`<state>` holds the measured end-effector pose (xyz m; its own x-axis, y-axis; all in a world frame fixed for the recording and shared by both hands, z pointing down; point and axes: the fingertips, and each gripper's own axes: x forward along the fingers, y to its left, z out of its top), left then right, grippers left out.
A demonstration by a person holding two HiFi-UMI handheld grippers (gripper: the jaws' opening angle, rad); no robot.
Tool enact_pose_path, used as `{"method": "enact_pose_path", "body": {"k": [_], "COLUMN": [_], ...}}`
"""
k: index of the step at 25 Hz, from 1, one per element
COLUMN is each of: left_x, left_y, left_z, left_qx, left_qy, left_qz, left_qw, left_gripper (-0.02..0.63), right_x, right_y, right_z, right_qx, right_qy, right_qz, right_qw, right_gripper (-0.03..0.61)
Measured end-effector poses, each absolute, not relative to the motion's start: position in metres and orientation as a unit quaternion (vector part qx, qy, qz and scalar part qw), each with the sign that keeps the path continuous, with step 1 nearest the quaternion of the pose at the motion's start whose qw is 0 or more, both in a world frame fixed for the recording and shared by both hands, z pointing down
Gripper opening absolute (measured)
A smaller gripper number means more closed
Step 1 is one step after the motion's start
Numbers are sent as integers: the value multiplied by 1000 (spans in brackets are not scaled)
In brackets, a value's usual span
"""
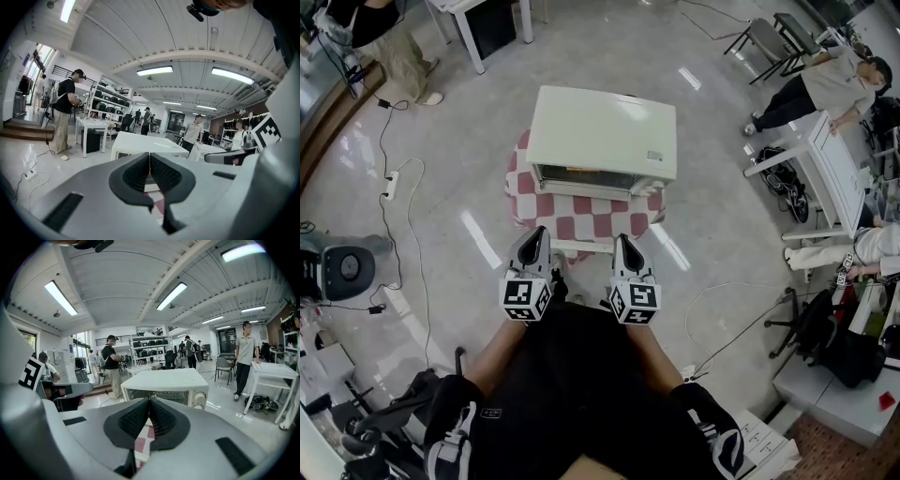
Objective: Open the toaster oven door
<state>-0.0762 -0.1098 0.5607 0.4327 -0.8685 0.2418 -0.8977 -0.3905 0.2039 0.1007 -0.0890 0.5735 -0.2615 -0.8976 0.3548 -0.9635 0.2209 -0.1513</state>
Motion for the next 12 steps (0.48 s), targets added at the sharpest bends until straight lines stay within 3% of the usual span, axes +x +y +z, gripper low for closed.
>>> {"method": "enact_pose_path", "body": {"k": [12], "left_x": [-79], "left_y": [-114], "left_z": [559], "left_qx": [834], "left_qy": [-528], "left_qz": [46], "left_qw": [153], "left_gripper": [14], "right_x": [93], "right_y": [-94], "right_z": [576], "right_qx": [592], "right_qy": [-781], "right_qz": [173], "right_qw": [96], "right_gripper": [28]}}
